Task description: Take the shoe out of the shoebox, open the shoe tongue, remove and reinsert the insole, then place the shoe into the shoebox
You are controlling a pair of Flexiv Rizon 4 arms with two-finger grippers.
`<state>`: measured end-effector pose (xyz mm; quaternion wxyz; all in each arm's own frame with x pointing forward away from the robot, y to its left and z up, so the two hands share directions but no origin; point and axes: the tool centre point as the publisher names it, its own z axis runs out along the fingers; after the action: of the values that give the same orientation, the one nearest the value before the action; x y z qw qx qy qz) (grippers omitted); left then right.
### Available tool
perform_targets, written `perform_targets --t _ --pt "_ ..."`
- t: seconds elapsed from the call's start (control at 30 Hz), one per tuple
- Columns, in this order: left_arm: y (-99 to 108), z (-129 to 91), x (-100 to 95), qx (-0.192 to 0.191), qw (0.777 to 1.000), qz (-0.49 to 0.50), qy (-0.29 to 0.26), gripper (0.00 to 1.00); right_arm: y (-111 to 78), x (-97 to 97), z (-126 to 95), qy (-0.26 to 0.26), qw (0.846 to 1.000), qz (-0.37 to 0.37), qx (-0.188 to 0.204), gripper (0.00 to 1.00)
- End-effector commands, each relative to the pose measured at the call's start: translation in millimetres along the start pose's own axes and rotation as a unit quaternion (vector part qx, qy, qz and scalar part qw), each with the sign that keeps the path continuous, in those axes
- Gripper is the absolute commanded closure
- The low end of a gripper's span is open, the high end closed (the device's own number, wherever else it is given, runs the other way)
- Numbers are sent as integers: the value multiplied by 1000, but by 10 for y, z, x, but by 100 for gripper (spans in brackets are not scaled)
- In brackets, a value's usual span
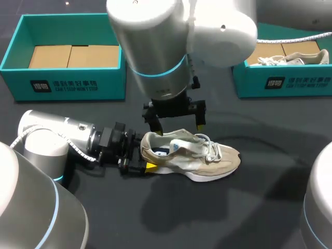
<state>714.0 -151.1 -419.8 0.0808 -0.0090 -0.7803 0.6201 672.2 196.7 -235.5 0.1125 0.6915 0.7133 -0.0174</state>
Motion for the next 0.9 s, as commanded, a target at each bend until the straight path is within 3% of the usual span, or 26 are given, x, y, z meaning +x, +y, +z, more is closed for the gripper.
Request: perform_targets --t 0.03,0.33,0.7,0.9 --pt "20 -7 -17 0 1000 0 0 100 -52 278 144 -174 981 83 0 0" --pt "20 -7 -17 0 1000 0 0 100 -50 346 445 -188 977 100 19 0" --pt "20 -7 -17 0 1000 0 0 100 0 262 680 -193 972 130 24 0" --pt "20 -7 -17 0 1000 0 0 100 40 203 776 -190 970 146 26 10"
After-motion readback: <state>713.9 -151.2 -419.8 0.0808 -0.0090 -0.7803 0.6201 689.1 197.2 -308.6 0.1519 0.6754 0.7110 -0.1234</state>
